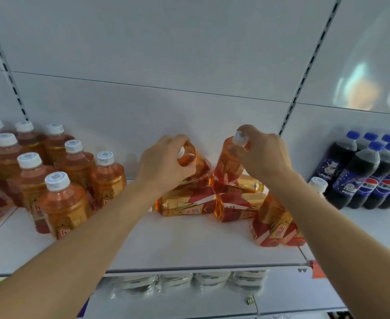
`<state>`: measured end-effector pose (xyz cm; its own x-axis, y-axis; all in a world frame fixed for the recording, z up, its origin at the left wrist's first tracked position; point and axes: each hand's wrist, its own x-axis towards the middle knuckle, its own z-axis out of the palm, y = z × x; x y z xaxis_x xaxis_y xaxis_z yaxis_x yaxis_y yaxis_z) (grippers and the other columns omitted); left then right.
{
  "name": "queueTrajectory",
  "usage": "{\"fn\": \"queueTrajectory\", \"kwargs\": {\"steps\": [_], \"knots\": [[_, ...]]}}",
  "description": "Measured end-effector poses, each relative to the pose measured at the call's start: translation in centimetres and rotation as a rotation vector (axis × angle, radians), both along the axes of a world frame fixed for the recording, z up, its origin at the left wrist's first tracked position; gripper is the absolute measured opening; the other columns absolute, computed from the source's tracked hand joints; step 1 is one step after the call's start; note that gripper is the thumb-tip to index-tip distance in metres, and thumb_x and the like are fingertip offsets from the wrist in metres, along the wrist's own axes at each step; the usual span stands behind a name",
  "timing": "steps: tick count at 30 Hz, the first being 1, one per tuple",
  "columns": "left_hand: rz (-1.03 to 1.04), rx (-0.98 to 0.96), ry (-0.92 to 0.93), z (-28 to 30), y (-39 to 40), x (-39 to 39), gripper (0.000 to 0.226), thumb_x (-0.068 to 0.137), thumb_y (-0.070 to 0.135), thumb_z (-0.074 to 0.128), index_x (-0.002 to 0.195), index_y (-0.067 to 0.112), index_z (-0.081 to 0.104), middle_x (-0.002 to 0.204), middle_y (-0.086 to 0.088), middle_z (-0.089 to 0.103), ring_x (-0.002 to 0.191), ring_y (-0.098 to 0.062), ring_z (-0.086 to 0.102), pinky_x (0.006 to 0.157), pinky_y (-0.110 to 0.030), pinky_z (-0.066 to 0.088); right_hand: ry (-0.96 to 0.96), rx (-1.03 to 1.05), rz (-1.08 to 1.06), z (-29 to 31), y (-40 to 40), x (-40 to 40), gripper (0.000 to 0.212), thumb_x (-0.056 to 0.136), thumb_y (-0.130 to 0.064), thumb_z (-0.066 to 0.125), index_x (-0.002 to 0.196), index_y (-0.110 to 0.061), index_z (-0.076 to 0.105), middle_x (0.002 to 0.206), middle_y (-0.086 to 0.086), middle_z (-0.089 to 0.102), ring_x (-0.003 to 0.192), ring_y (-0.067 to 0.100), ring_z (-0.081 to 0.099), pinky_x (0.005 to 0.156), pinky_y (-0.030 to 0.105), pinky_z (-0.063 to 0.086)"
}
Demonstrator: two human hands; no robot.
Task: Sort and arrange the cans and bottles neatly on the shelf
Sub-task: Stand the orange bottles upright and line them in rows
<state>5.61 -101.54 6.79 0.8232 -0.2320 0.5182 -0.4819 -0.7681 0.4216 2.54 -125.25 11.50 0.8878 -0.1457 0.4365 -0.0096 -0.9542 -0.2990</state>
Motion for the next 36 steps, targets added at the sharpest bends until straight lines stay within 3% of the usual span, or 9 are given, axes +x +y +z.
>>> {"fn": "queueTrajectory", "kwargs": {"steps": [5,9,13,23,27,32,36], "knots": [[0.013,0.067,0.007,4.7,3.5,0.7,0.042,0.081,0.050,0.078,0.112,0.030,0.056,0.093,0.006,0.068,0.082,-0.022,0.064,0.073,-0.042,0.056,-0.007,0.097,0.042,1.9,1.5,0.5,0.050,0.100,-0.065,0.059,0.142,-0.036,0.056,0.114,0.003,0.078,0.074,0.015,0.064,0.057,0.028,0.045],[0.068,0.154,0.085,7.8,6.6,2.3,0.047,0.075,0.056,0.081,0.108,0.032,0.058,0.092,0.006,0.067,0.083,-0.025,0.064,0.071,-0.038,0.055,-0.028,0.057,0.110,2.1,4.5,2.0,0.050,0.103,-0.060,0.058,0.143,-0.032,0.054,0.123,0.008,0.076,0.095,0.030,0.070,0.070,0.036,0.052],[0.117,0.245,0.126,9.3,9.6,4.8,0.047,0.072,0.059,0.083,0.103,0.033,0.059,0.093,0.006,0.067,0.083,-0.024,0.062,0.068,-0.035,0.049,-0.014,0.089,0.132,2.2,6.9,4.1,0.052,0.102,-0.064,0.057,0.142,-0.029,0.054,0.122,0.009,0.076,0.095,0.030,0.069,0.076,0.042,0.059],[0.256,0.345,0.252,7.5,12.8,10.4,0.050,0.076,0.063,0.084,0.089,0.029,0.050,0.087,0.005,0.058,0.080,-0.021,0.056,0.061,-0.034,0.037,0.024,0.054,0.270,0.7,11.8,10.9,0.055,0.101,-0.067,0.055,0.140,-0.028,0.055,0.115,0.006,0.077,0.097,0.030,0.070,0.077,0.042,0.059],[0.360,0.406,0.276,6.5,14.1,11.9,0.054,0.076,0.070,0.080,0.087,0.025,0.052,0.088,0.000,0.061,0.082,-0.024,0.059,0.065,-0.036,0.043,0.042,0.017,0.306,-0.3,13.7,12.7,0.058,0.099,-0.069,0.055,0.139,-0.028,0.058,0.109,0.006,0.076,0.097,0.031,0.069,0.076,0.039,0.057],[0.462,0.495,0.359,5.2,15.4,12.8,0.059,0.075,0.072,0.080,0.096,0.021,0.058,0.095,-0.002,0.064,0.092,-0.029,0.062,0.073,-0.037,0.048,0.125,-0.117,0.342,-1.4,16.9,13.4,0.053,0.101,-0.067,0.055,0.132,-0.025,0.058,0.102,0.006,0.070,0.087,0.030,0.060,0.068,0.035,0.042],[0.483,0.517,0.443,3.8,16.2,13.1,0.057,0.077,0.071,0.078,0.095,0.019,0.062,0.090,-0.002,0.069,0.079,-0.022,0.064,0.068,-0.035,0.046,0.190,-0.257,0.346,-2.9,19.3,13.9,0.051,0.101,-0.070,0.050,0.125,-0.024,0.055,0.091,0.003,0.059,0.081,0.028,0.052,0.067,0.036,0.040]]}}
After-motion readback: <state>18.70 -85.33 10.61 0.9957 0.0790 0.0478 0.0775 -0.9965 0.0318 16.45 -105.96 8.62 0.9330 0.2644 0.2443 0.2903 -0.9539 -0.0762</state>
